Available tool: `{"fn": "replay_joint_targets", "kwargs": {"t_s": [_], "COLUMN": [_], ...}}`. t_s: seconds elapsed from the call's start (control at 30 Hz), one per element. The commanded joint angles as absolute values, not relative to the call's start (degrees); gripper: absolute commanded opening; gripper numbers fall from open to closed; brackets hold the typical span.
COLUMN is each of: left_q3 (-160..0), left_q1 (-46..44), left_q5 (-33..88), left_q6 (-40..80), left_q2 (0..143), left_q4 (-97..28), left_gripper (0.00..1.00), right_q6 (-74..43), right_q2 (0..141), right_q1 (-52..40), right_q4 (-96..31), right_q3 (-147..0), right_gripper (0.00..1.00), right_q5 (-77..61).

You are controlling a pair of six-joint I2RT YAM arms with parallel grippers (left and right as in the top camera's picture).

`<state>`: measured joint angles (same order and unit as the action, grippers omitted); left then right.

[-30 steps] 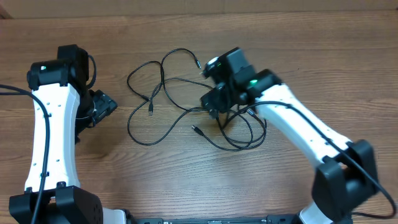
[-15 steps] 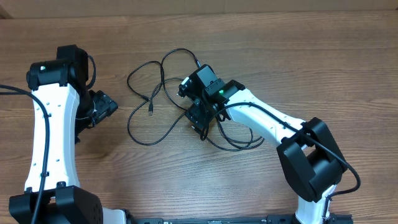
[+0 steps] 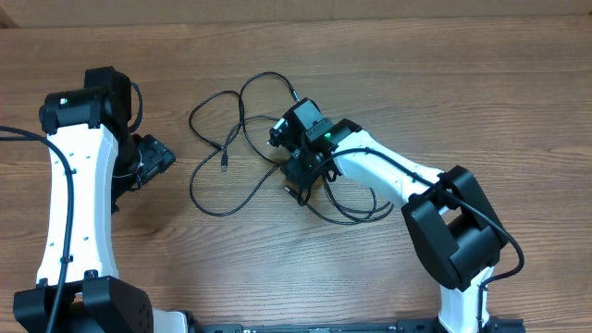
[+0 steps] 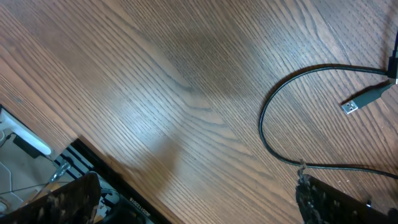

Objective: Untangle cables
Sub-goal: 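Pull the grasped cable with the right gripper toward the right side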

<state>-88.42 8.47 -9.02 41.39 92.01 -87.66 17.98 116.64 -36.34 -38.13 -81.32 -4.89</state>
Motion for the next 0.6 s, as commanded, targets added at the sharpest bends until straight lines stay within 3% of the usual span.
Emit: {"fn": "replay_joint_targets", "kwargs": {"t_s": [0.0,0.33,0.47,0.57], "left_q3": [-88.1,-88.1,-88.1,-88.1], "left_q1": [8.6,8.6,8.6,8.6], "left_q5": [-9.0,-9.0,-9.0,-9.0], "left_q6": [40.2,40.2,40.2,40.2], "left_q2": [91.2,91.2,91.2,91.2], "left_q4": [-87.8,-87.8,-87.9,-87.9], "left_gripper": [1.0,1.0,1.0,1.0], "right_q6": [17.8,17.8,17.8,17.8], "right_q2": [117.1,118.7,118.7,118.7], "right_q1": [-34.5,-33.3,-33.3,-33.3], "right_q4": [-38.0,-40.0,-40.1,-40.6], "right_q3": [-81.3,-81.3,-81.3,-81.3], "right_gripper": [0.63,0.61,0.49,0.3], "right_q5": [-4.6,-5.2,-5.2,-5.2]}}
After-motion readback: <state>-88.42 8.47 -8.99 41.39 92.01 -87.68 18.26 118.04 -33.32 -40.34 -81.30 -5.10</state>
